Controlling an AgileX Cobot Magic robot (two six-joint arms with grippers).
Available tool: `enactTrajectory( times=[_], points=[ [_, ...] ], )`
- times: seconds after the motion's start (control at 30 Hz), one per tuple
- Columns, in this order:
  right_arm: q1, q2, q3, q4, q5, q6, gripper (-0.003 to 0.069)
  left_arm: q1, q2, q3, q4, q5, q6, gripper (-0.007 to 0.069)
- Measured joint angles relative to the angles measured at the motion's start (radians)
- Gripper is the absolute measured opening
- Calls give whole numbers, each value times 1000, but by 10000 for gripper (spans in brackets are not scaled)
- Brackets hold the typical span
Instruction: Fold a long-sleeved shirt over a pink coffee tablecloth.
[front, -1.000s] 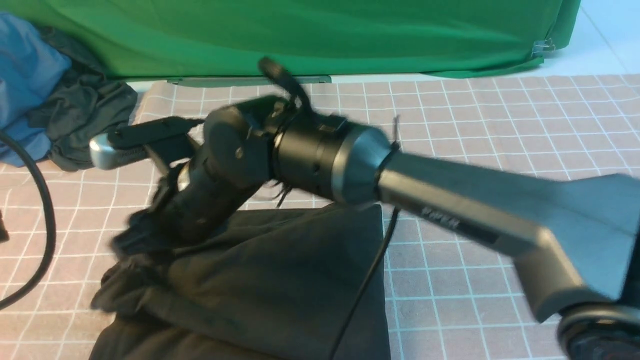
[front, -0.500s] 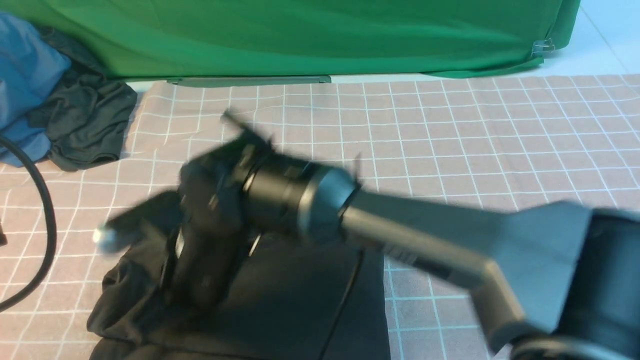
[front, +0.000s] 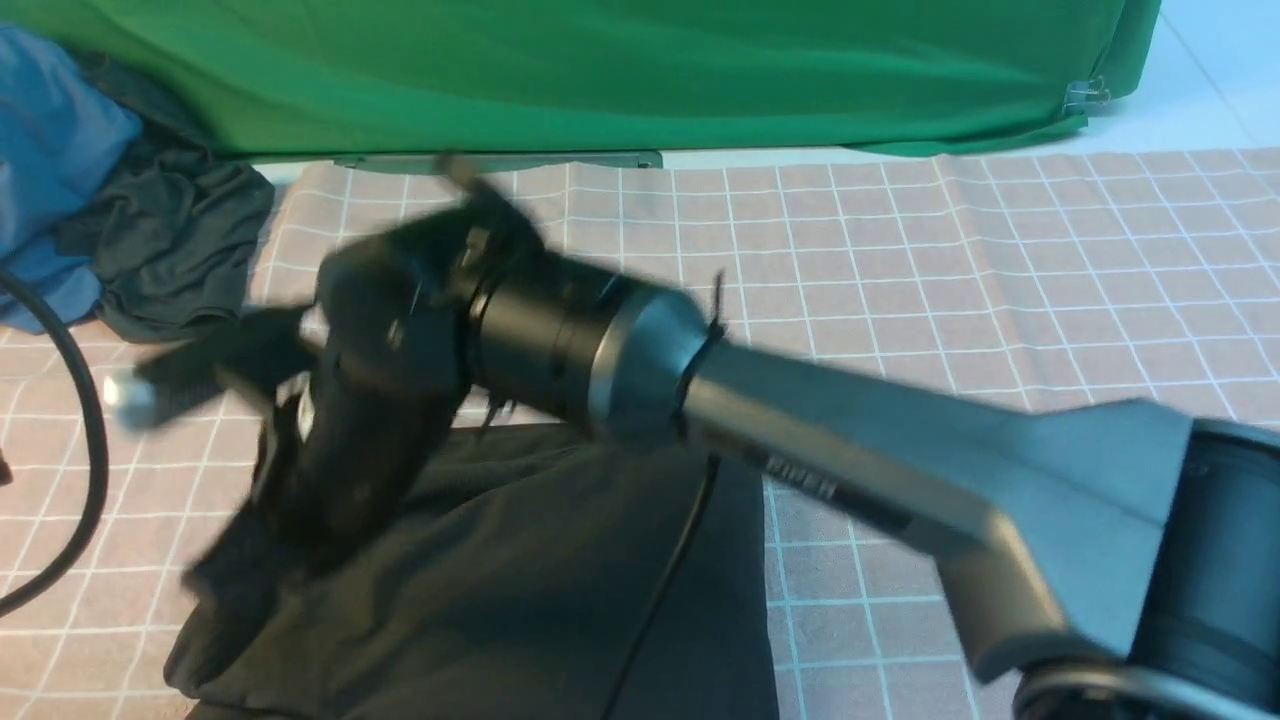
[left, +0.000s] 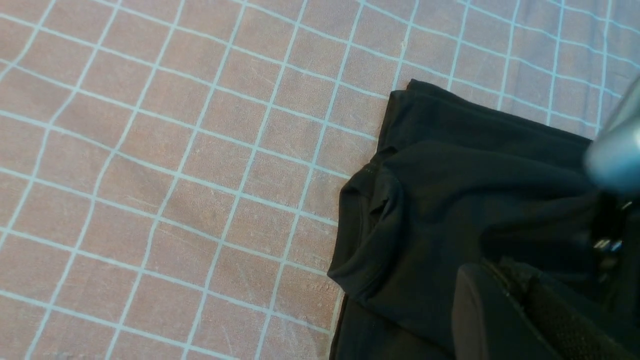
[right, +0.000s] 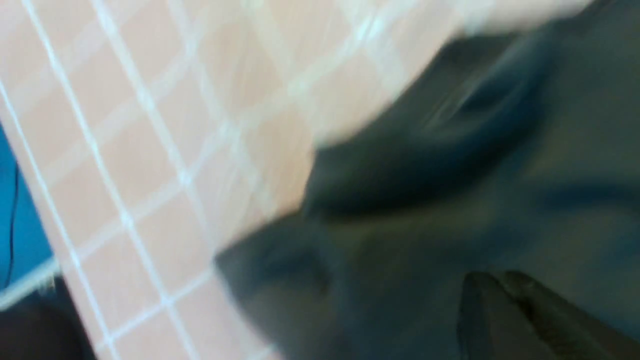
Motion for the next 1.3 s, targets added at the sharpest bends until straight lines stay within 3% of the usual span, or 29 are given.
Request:
enactTrajectory(
  times=[0.3, 0.57, 0.87, 1.0, 1.07, 1.3],
  points=[
    [-147, 15, -20, -5, 109, 13, 38, 0, 25, 0, -95, -21, -18, 13],
    [-155, 109, -20, -14, 131, -1, 38, 0, 152, 0, -130, -100, -13, 13],
    [-197, 124, -26, -138, -77, 4, 38, 0, 270, 0, -144, -186, -9, 13],
    [-228, 120, -69, -163, 15, -6, 38, 0, 279, 0, -164, -187, -9, 13],
    [-259, 97, -127, -181, 150, -33, 38, 0, 289, 0, -172, -191, -9, 13],
    [-323, -122, -103, -178, 201, -43, 38, 0, 472, -6, -177, -213, 44, 13]
  ],
)
